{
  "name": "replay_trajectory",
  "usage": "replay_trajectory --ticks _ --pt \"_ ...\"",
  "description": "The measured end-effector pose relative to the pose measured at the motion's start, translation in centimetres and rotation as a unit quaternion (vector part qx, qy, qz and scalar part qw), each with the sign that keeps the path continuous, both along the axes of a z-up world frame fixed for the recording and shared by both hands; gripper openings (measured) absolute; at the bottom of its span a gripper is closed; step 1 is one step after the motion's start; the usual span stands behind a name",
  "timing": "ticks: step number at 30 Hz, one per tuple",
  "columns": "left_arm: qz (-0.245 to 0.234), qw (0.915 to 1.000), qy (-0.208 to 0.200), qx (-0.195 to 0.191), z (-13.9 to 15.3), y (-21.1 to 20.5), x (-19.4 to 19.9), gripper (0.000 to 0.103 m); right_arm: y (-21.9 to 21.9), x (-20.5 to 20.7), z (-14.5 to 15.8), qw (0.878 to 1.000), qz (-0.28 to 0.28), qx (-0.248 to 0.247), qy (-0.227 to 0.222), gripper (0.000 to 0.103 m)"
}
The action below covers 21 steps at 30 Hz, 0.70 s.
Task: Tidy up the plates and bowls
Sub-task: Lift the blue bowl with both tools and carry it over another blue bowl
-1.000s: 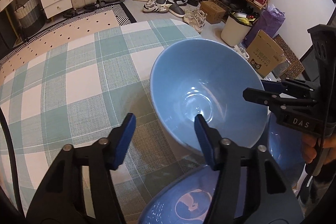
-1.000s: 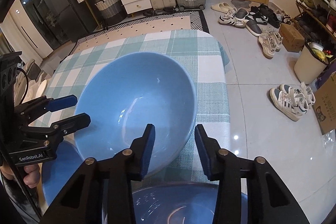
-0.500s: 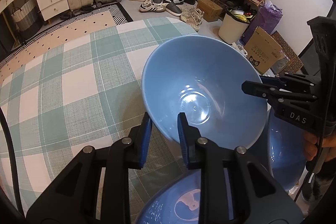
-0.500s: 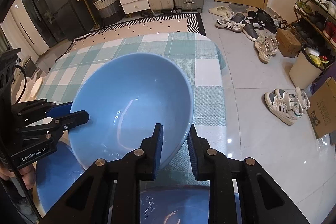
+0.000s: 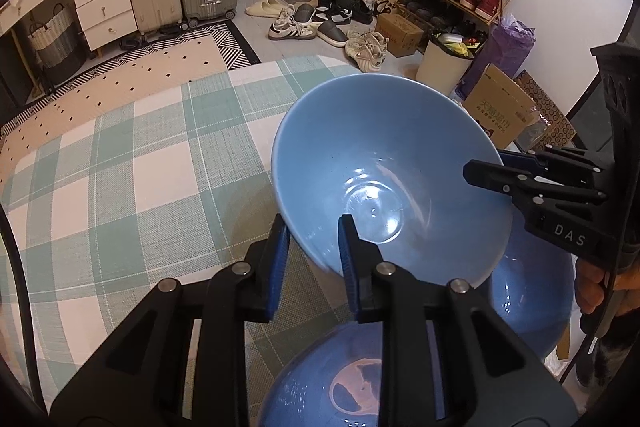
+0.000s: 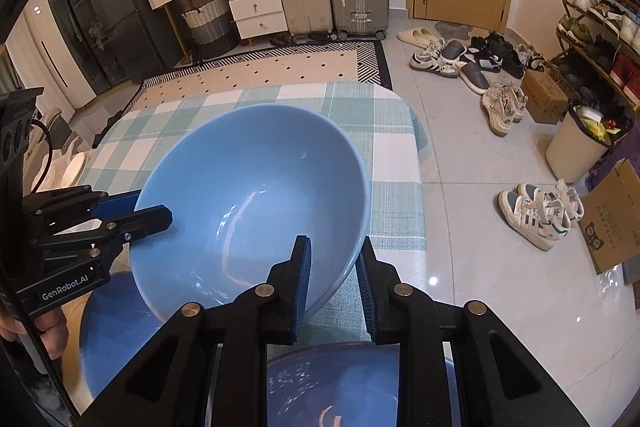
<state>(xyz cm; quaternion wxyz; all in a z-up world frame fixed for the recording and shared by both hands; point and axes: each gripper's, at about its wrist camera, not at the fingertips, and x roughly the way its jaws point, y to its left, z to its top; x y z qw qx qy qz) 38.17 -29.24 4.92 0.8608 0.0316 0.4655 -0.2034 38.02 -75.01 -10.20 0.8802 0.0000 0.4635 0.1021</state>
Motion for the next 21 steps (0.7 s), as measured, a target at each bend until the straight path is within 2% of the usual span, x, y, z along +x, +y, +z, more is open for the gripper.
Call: replay_trajectory --ticks 21 --pt "0.004 0.9982 -0.055 -0.022 7.3 2.5 -6.0 0.022 1.9 -4.8 6.1 0.999 0.001 0.002 -0.053 0.023"
